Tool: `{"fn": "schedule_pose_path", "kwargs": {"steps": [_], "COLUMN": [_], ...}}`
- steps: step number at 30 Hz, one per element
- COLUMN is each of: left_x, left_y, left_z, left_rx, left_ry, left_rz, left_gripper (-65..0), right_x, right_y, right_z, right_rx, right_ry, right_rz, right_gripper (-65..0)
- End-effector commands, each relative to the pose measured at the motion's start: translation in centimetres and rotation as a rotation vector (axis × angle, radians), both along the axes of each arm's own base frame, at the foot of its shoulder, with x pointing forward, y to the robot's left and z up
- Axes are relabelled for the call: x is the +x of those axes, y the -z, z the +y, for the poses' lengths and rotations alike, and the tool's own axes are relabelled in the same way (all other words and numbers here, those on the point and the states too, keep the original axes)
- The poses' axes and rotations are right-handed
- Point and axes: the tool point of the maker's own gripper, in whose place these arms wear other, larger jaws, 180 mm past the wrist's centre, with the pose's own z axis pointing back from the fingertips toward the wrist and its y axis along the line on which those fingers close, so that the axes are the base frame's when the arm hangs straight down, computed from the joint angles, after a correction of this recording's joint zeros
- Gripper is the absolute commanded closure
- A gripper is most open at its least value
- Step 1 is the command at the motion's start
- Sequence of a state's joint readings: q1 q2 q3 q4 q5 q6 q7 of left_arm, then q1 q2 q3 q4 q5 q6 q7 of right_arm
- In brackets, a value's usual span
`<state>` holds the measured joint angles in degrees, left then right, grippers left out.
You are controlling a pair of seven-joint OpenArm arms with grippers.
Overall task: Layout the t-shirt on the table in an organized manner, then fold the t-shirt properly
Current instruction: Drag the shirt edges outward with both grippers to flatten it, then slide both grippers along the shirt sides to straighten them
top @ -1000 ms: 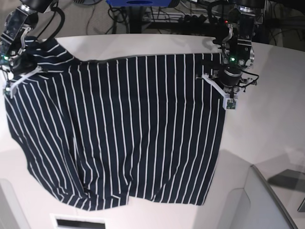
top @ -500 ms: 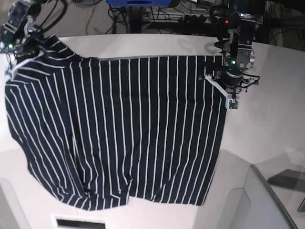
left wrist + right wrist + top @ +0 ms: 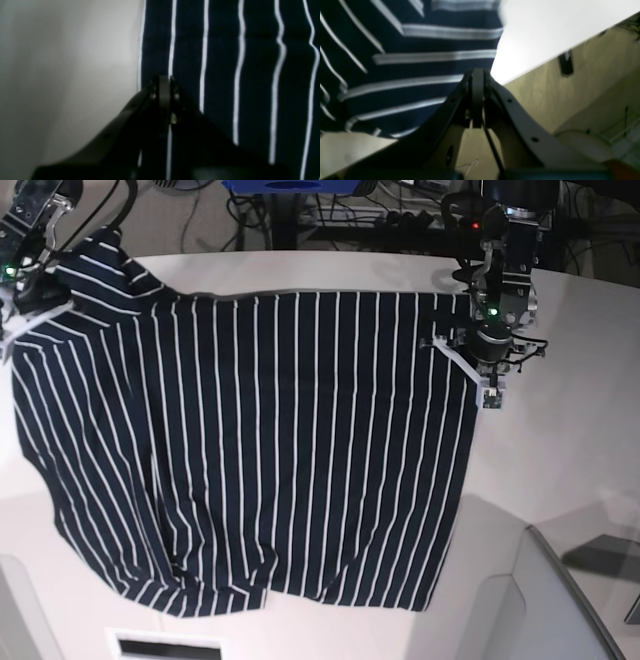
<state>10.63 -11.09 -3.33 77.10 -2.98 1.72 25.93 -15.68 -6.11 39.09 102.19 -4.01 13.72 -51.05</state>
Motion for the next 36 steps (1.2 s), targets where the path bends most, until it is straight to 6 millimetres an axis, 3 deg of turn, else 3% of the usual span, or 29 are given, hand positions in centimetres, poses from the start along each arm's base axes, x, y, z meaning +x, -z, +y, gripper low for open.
{"fn": "schedule_pose_path", "kwargs": {"steps": [1, 7, 10, 13, 18, 23, 27, 31, 36], "left_x": [1.0, 0.4, 0.2, -1.0, -3.3, -3.8, -1.8, 2.5, 9.2], "left_y": [-1.5, -3.0, -2.5, -0.7, 0.3, -1.5, -4.1, -6.2, -6.9], "left_z": [0.8, -0.8, -1.3, -0.6, 1.2, 4.1, 5.6, 5.7, 4.0], "left_rx": [0.025, 0.009, -0.006, 0.004, 0.042, 0.082, 0.103, 0.096, 0.063], "left_ry": [0.004, 0.034, 0.025, 0.011, 0.009, -0.042, -0.079, -0.089, -0.057], "left_rz": [-0.052, -0.092, -0.085, -0.029, 0.026, -0.007, -0.085, -0.173, -0.22], "left_gripper": [0.0, 0.0, 0.0, 0.0, 0.0, 0.0, 0.0, 0.0, 0.0], "right_x": [1.4, 6.3, 9.1, 11.8, 14.4, 15.4, 17.2, 21.1, 26.7], "right_y": [-1.3, -1.8, -0.9, 0.6, 1.7, 1.5, 1.2, 0.3, -0.7], "right_z": [-1.1, -1.5, -1.9, -2.6, -2.9, -2.0, 0.1, 2.3, 1.9], "right_rx": [-0.038, -0.02, 0.02, 0.073, 0.11, 0.107, 0.082, 0.053, 0.092], "right_ry": [-0.009, -0.149, -0.189, -0.185, -0.187, -0.225, -0.335, -0.457, -0.435], "right_rz": [-0.041, -0.078, -0.076, -0.086, -0.141, -0.146, -0.154, -0.238, -0.331], "right_gripper": [0.0, 0.0, 0.0, 0.0, 0.0, 0.0, 0.0, 0.0, 0.0]}}
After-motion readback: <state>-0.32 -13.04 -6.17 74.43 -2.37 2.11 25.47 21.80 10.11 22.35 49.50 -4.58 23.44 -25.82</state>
